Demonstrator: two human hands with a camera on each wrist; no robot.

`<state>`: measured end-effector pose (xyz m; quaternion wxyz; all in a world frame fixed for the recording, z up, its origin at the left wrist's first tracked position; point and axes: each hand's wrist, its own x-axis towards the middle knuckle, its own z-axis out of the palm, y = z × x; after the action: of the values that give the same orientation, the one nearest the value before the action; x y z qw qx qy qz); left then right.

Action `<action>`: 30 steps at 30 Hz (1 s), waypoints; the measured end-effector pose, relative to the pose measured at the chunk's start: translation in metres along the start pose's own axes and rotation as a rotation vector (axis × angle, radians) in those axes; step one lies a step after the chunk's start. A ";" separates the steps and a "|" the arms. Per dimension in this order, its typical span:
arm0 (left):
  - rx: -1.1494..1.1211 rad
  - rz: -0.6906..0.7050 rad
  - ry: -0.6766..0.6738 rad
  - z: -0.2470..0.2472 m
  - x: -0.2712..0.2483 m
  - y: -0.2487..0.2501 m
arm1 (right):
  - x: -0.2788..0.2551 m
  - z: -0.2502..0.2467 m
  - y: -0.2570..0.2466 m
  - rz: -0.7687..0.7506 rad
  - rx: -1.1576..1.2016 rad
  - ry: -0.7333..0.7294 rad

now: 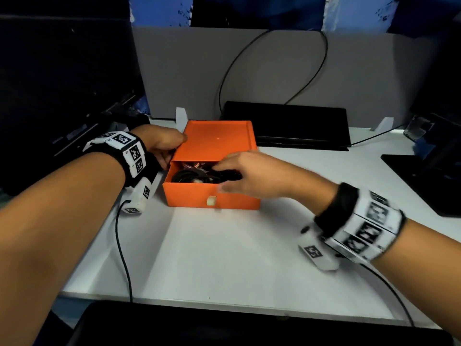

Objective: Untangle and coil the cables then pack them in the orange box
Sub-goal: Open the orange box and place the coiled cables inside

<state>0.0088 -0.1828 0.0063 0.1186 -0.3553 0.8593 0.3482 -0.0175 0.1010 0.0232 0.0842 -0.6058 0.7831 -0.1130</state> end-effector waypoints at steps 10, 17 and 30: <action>-0.007 -0.004 0.026 0.001 -0.002 0.001 | -0.037 -0.005 0.013 0.127 0.005 -0.199; -0.007 0.006 0.012 0.001 -0.006 0.002 | -0.026 0.002 0.015 0.111 -0.116 -0.135; -0.006 -0.037 0.016 0.005 -0.007 0.006 | -0.014 0.004 0.016 0.350 -0.258 0.104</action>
<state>0.0095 -0.1733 0.0089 0.1171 -0.3743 0.8525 0.3457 -0.0274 0.1178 0.0147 -0.0162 -0.4599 0.8874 -0.0267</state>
